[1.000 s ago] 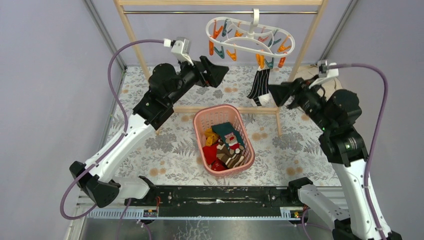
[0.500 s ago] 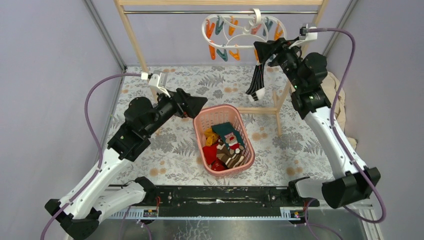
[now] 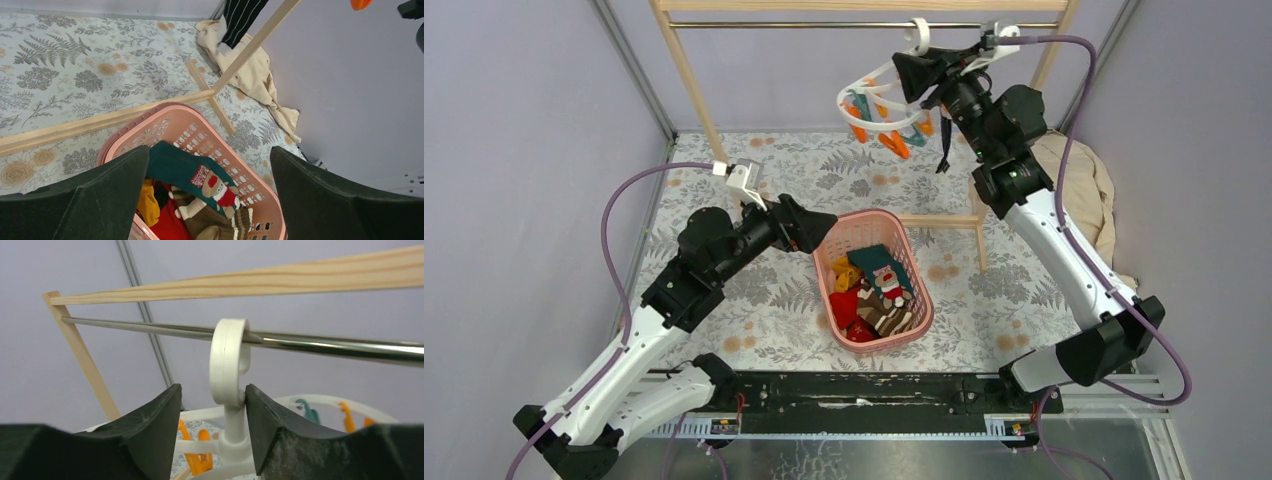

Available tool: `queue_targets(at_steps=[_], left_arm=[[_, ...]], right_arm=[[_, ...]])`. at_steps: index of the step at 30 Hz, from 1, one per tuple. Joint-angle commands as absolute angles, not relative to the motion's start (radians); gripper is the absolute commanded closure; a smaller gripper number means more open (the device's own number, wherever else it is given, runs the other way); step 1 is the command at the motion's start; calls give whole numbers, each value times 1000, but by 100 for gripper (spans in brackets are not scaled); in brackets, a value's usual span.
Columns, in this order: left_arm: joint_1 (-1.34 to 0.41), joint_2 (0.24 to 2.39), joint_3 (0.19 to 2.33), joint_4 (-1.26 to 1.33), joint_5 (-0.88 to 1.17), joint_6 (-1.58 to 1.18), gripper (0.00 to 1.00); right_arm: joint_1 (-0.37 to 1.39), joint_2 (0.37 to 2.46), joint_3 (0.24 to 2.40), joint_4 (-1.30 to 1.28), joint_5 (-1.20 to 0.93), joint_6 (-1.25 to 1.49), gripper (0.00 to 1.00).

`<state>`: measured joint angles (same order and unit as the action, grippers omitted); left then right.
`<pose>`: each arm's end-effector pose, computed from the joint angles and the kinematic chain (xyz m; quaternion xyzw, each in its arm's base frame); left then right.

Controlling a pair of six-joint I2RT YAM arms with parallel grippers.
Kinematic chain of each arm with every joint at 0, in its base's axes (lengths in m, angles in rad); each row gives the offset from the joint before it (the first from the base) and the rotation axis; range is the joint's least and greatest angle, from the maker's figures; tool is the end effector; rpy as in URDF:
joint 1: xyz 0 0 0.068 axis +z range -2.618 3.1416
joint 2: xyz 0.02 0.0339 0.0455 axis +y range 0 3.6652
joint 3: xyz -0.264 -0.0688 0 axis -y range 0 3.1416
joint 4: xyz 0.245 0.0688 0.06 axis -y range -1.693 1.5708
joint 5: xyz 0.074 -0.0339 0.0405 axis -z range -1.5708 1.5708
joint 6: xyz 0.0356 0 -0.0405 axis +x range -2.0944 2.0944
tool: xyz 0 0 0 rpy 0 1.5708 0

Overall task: Remove the socks clipped to the hanger
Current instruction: Move the hanger to the clothesline.

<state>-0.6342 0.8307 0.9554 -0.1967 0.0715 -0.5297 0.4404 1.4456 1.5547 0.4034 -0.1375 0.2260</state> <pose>0.1490 -0.1128 0.3906 0.0625 0.7294 -0.3960 0.5543 0.2867 0.1405 0.5153 -0.1128 0.4944 0.3144 0.8025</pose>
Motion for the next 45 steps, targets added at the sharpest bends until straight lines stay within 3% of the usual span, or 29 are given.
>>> queue_targets(at_steps=[1, 4, 16, 21, 27, 36, 45], left_arm=[[-637, 819, 939, -191, 86, -519, 1], [-637, 814, 937, -190, 85, -513, 1], [-637, 805, 938, -215, 79, -486, 1], [-637, 803, 940, -218, 81, -486, 1], [-637, 799, 941, -223, 77, -493, 1], [-637, 790, 957, -248, 74, -510, 1], [-637, 785, 973, -280, 98, -531, 1]], right_arm=[[513, 1476, 1653, 435, -89, 125, 49], [554, 1506, 1690, 403, -69, 94, 54], [649, 1559, 1744, 339, 48, 33, 54], [660, 1509, 1694, 311, 75, 41, 36], [659, 1390, 1619, 240, 80, 73, 27], [658, 1111, 1445, 65, 102, 153, 25], [658, 845, 961, 87, 169, 215, 19]])
